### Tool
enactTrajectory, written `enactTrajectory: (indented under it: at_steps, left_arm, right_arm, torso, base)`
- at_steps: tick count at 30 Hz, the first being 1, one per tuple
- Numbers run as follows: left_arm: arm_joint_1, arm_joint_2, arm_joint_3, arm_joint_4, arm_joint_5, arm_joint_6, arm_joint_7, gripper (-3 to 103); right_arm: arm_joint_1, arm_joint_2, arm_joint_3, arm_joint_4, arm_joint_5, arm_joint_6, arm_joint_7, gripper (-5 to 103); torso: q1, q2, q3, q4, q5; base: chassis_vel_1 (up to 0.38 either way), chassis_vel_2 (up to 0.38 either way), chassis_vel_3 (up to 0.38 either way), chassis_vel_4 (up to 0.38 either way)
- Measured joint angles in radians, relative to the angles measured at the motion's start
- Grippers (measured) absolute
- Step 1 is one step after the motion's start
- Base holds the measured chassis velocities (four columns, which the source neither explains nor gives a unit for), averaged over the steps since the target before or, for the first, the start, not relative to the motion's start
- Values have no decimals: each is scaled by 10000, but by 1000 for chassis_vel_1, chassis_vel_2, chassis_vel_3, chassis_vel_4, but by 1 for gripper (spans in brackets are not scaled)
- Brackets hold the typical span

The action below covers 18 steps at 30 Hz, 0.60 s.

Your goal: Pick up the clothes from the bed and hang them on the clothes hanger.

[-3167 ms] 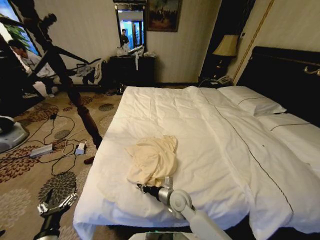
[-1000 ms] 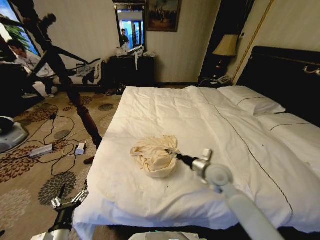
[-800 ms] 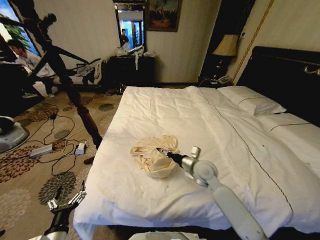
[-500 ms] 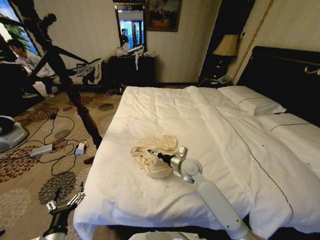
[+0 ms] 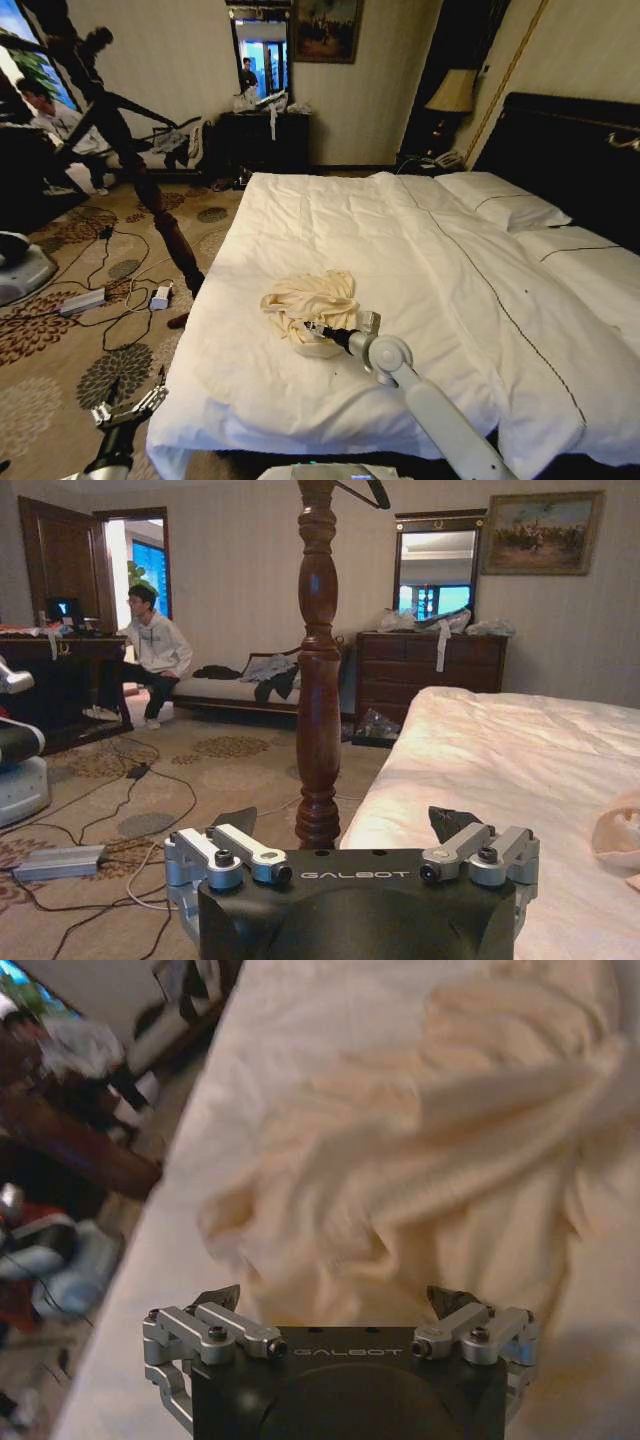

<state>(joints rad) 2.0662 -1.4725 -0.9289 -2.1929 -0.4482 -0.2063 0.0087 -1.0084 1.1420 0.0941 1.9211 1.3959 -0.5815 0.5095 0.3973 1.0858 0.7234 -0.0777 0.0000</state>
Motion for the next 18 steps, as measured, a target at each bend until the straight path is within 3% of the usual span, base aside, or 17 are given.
enactTrajectory:
  at_steps: [12,18]
  left_arm:
    - [-13,-52,4,-35,51,19,0,97]
    - [-94,-51,43,-43,128,75,-10,97]
  right_arm:
    - [549,269,305,-170,502,109,313,100]
    - [699,725,118,-55,747,139,255,100]
  torso:
    - [0,0,0,-3,0]
    - [0,0,1,-2,-1]
  base:
    - [0,0,0,0]
    - [0,0,0,0]
